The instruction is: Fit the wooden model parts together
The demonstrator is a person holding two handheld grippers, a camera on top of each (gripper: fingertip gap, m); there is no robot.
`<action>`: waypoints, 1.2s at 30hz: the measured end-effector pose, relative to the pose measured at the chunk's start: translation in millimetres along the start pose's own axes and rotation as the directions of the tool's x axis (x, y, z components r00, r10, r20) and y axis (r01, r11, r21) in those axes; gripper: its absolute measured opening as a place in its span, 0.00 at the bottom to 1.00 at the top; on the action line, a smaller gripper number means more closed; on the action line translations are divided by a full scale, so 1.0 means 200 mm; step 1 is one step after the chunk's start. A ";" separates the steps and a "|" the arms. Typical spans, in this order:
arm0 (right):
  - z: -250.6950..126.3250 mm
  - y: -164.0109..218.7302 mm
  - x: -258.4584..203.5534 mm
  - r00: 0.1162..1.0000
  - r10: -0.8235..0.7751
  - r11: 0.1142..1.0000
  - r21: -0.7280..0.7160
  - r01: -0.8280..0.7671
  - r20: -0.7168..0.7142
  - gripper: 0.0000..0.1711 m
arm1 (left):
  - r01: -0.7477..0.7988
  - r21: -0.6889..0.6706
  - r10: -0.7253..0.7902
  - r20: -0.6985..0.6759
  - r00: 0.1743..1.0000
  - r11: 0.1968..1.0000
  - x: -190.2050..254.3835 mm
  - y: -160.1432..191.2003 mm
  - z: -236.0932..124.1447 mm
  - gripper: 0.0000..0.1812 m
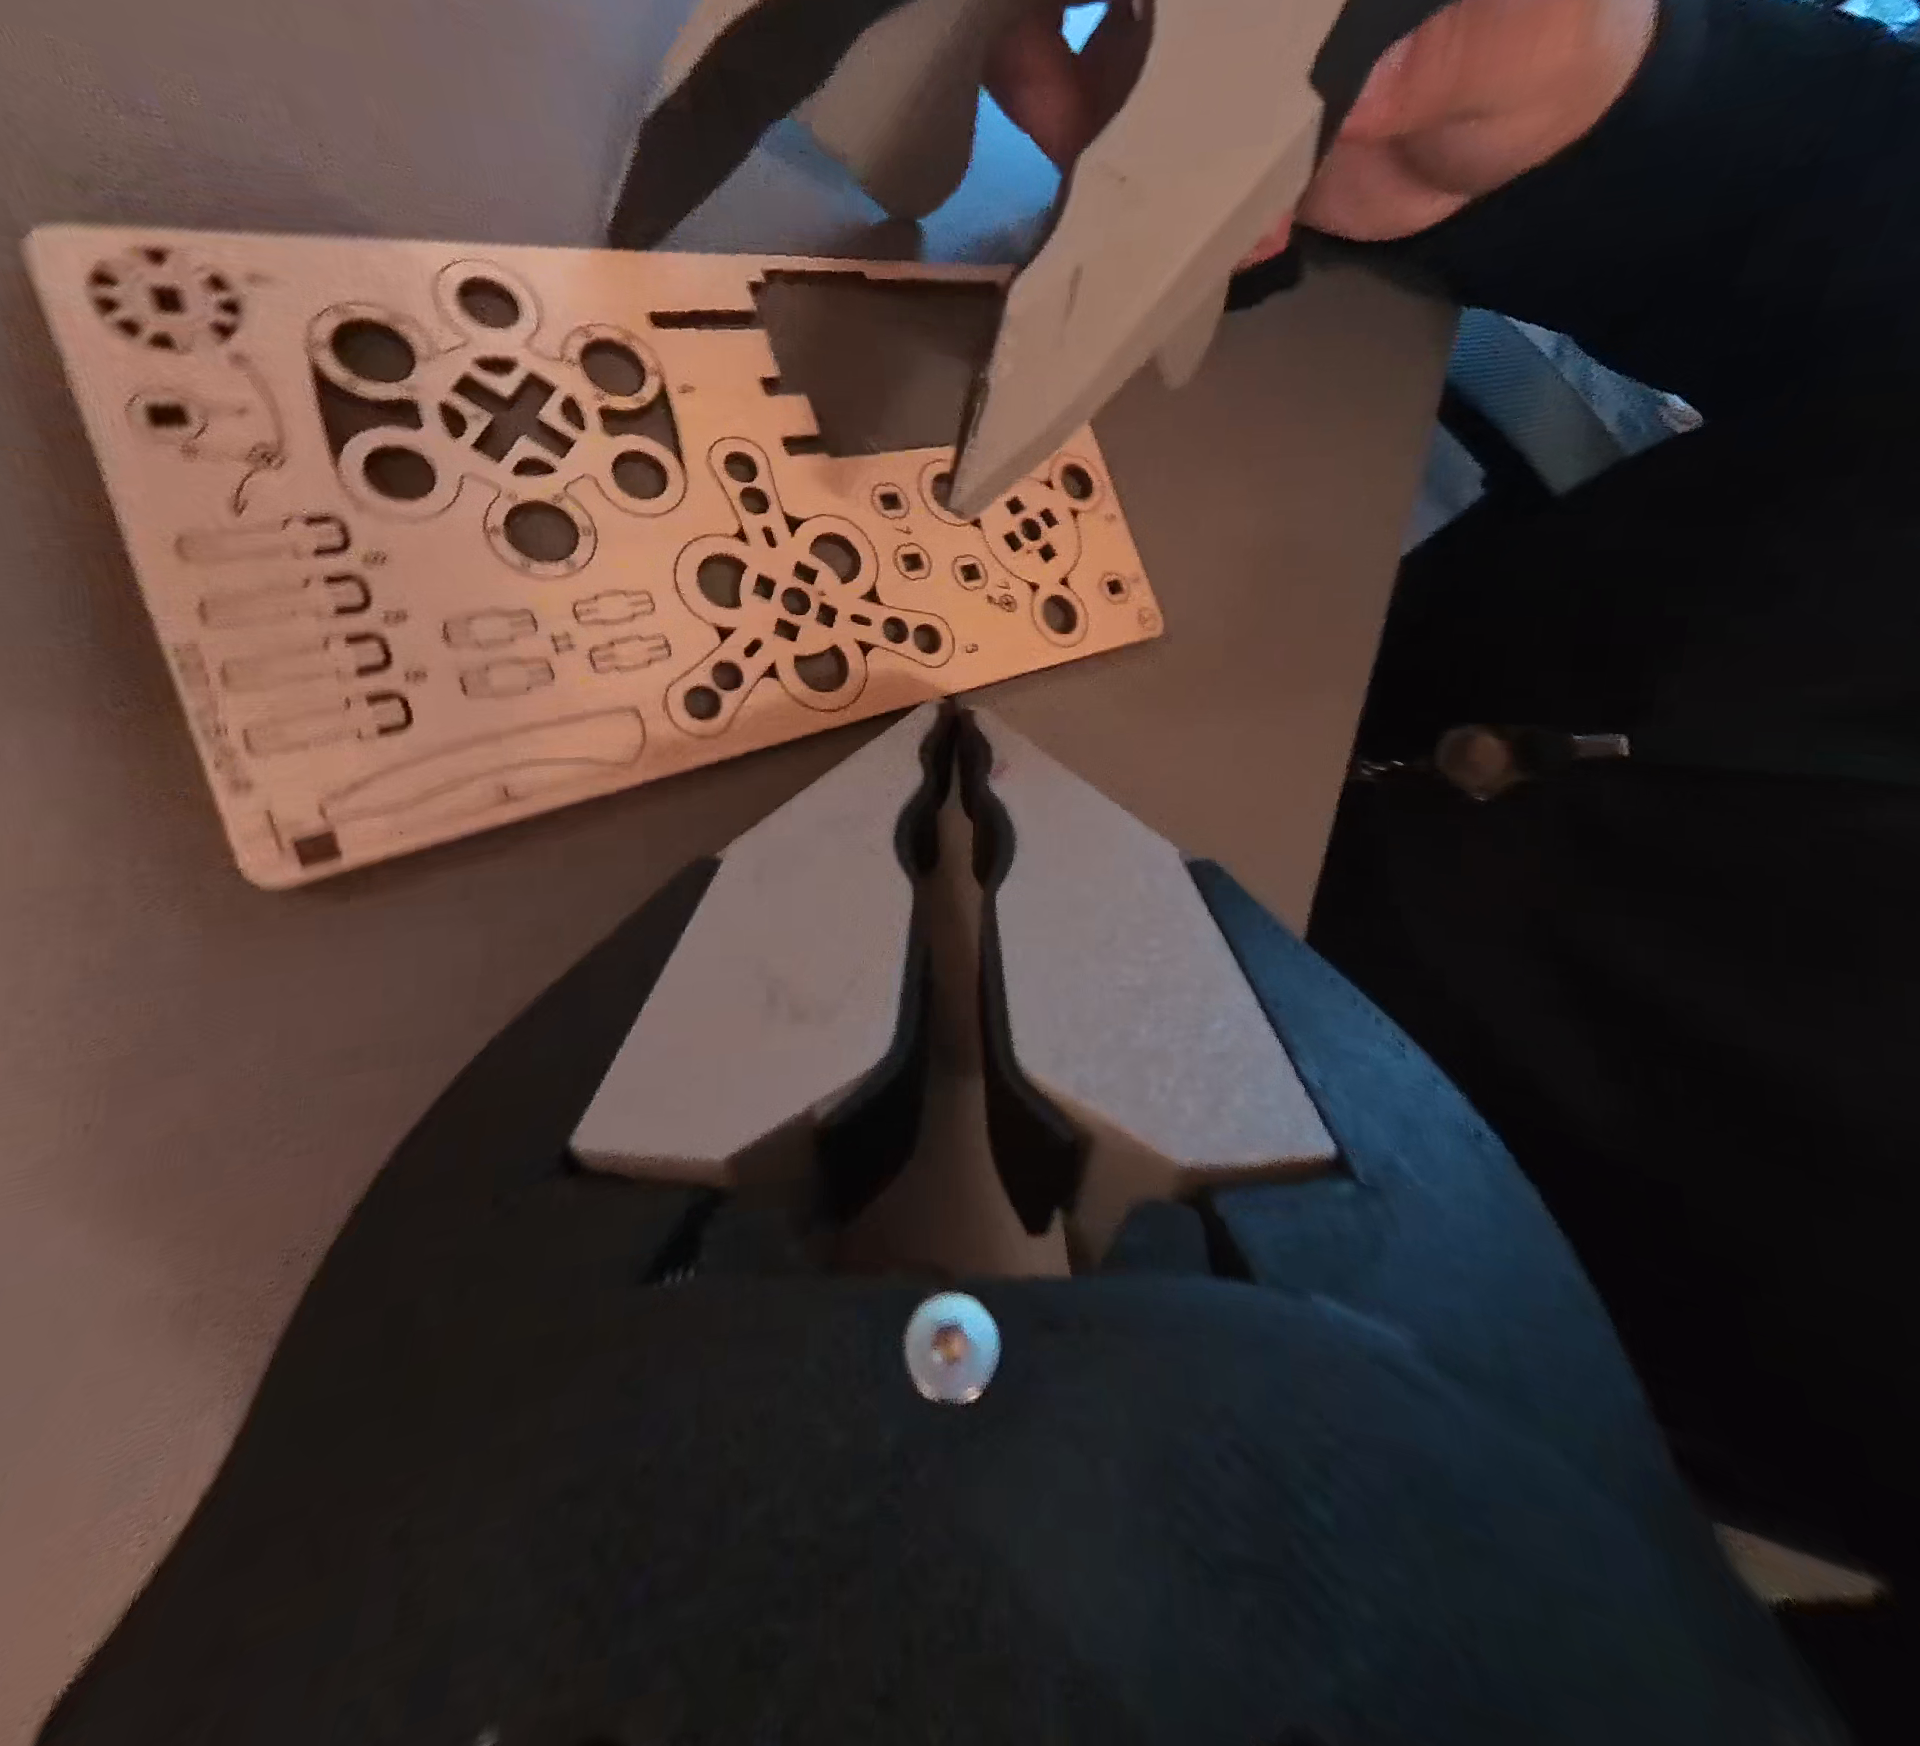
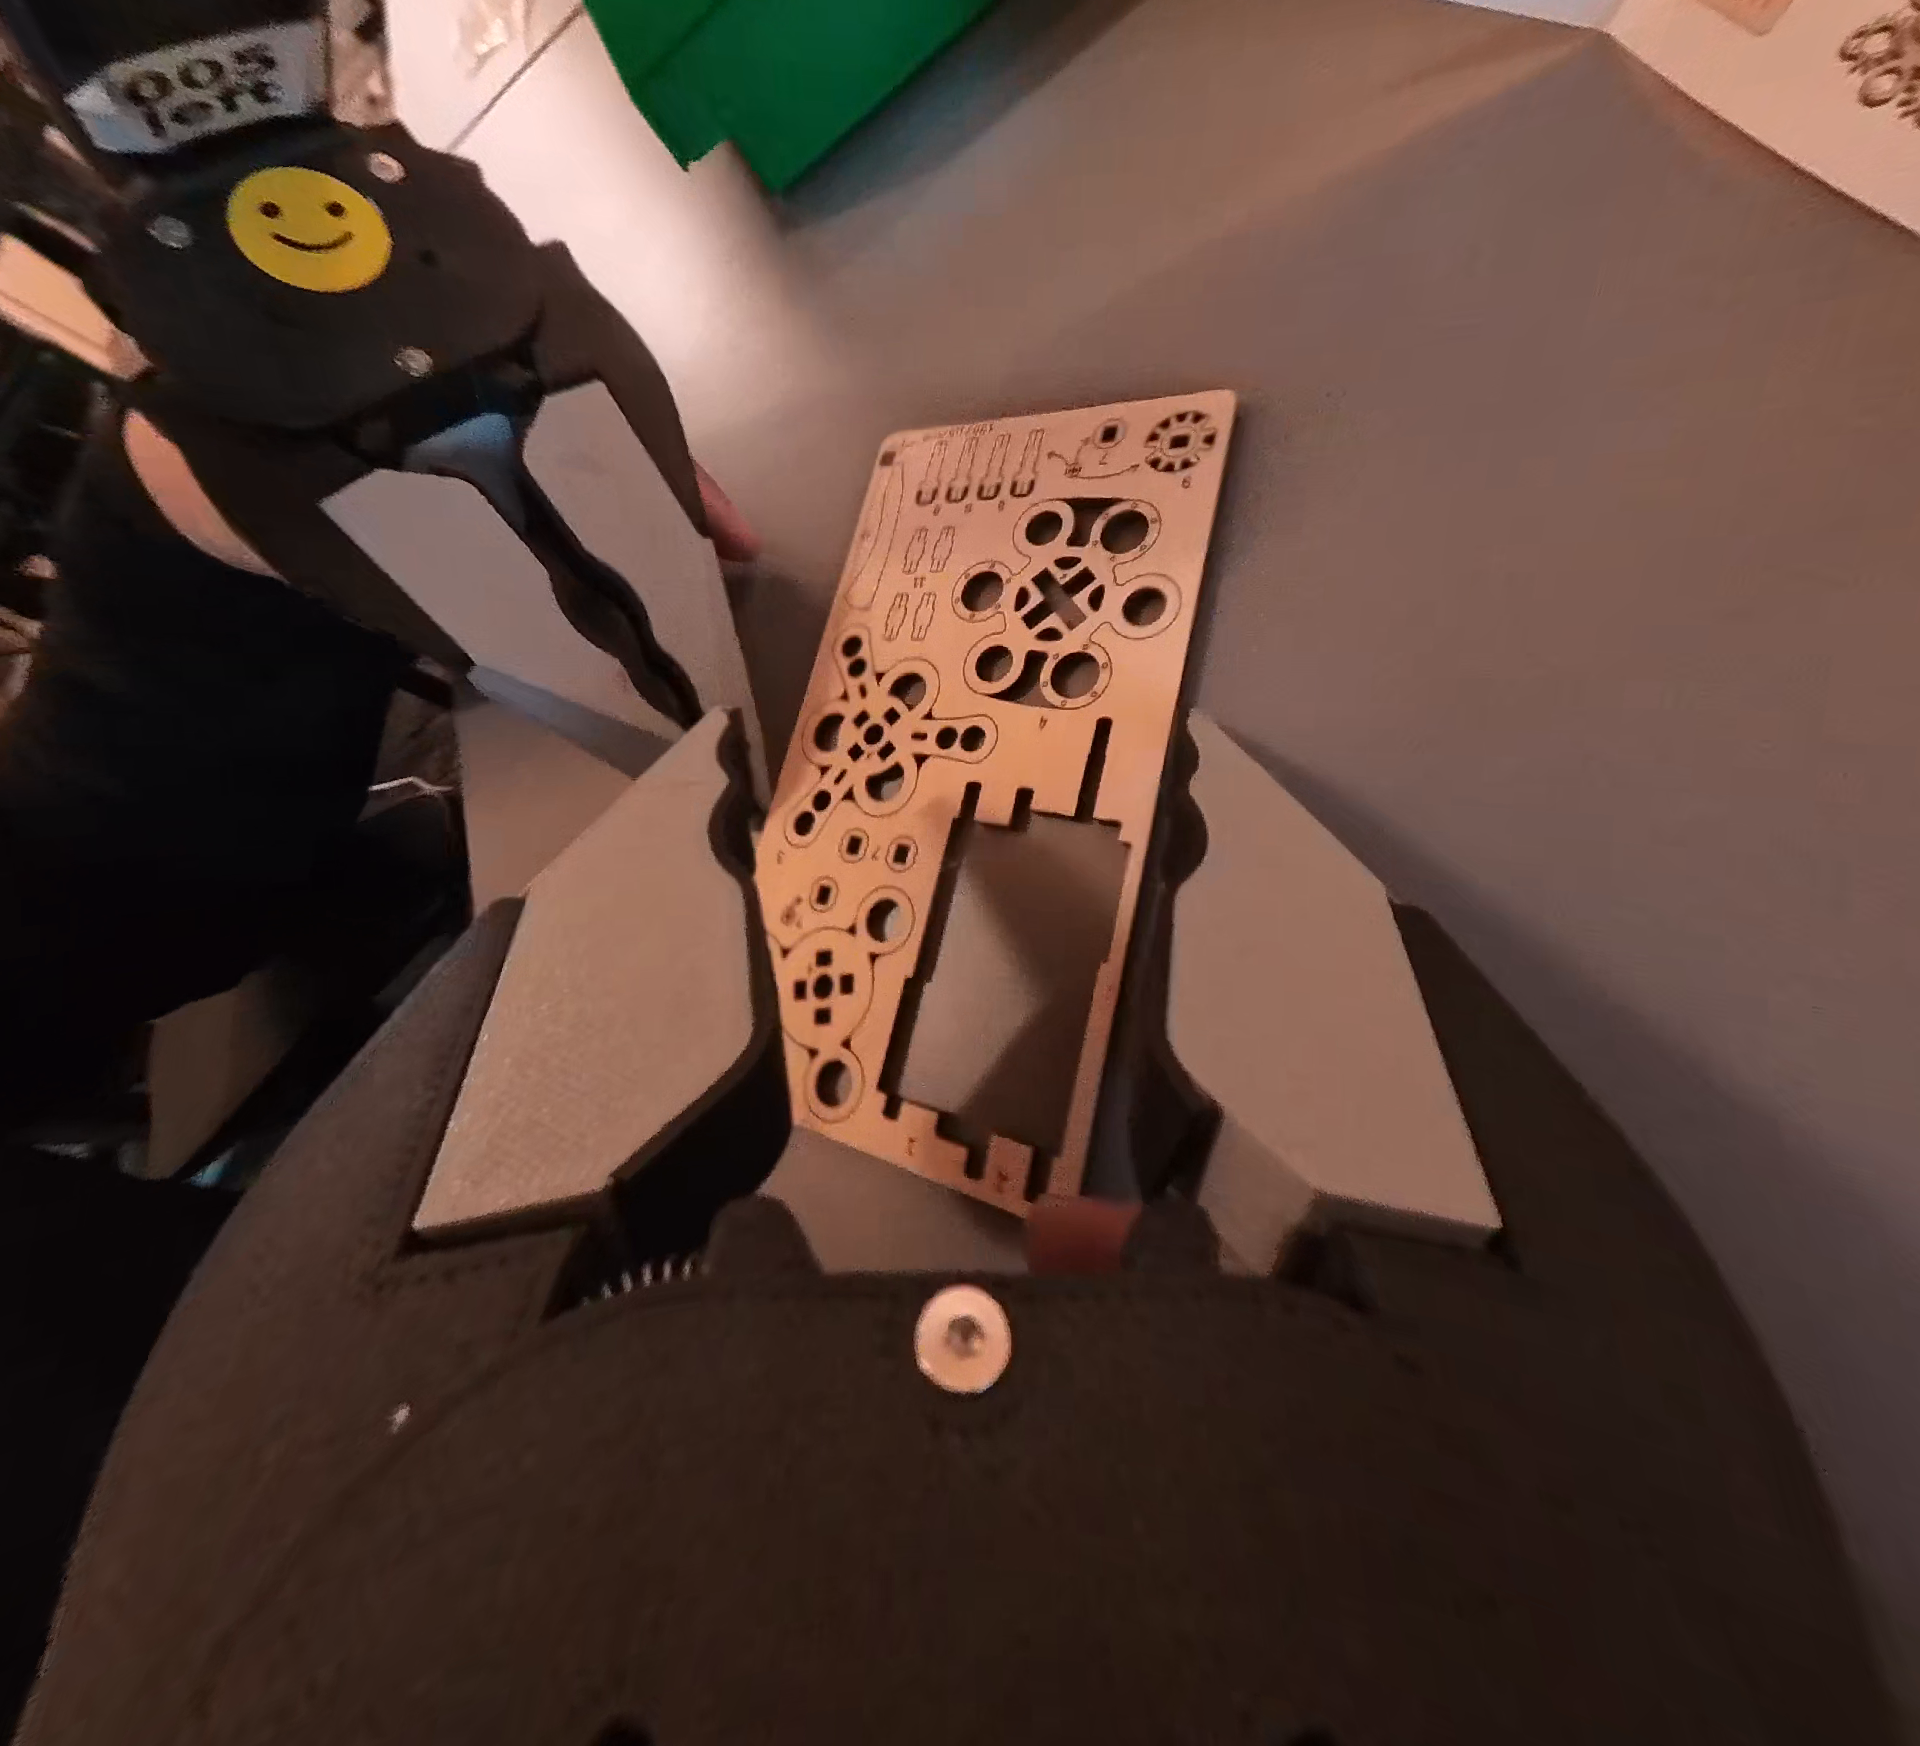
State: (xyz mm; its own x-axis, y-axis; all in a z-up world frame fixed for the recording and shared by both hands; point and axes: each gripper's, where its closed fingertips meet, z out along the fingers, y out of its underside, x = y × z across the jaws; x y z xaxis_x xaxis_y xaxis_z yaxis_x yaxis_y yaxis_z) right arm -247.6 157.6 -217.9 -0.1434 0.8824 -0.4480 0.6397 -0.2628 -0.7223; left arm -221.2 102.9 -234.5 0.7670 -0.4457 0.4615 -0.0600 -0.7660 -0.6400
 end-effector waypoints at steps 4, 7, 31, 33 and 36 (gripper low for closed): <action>-0.01 -0.01 -0.03 0.997 0.024 1.000 0.013 -0.025 0.067 0.44 | -0.029 -0.018 0.029 -0.028 0.999 0.999 0.04 0.02 0.01 0.00; -0.04 -0.05 -0.07 0.994 0.024 0.998 0.061 -0.031 0.111 0.38 | -0.042 -0.034 0.040 -0.054 0.998 0.999 0.07 0.03 0.02 0.00; 0.00 0.01 -0.19 0.965 -0.025 0.992 -0.111 0.056 0.263 0.00 | -0.029 0.010 0.029 -0.039 0.999 1.000 0.05 0.06 -0.06 0.03; 0.01 0.01 -0.11 0.986 -0.043 0.990 -0.123 0.063 0.159 0.04 | -0.026 0.003 0.026 -0.018 1.000 1.000 0.03 0.06 -0.05 0.00; -0.01 0.02 0.01 0.994 -0.100 0.982 -0.162 0.093 -0.035 0.23 | -0.052 0.002 0.052 0.017 0.999 0.999 0.03 0.06 -0.06 0.00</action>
State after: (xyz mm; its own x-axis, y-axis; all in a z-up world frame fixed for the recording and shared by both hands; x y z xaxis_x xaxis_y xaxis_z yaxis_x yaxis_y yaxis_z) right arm -243.3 158.6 -221.2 -0.1799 0.9174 -0.3551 0.7375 -0.1131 -0.6658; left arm -225.5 84.7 -232.6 0.7736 -0.4769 0.4174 -0.0984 -0.7410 -0.6643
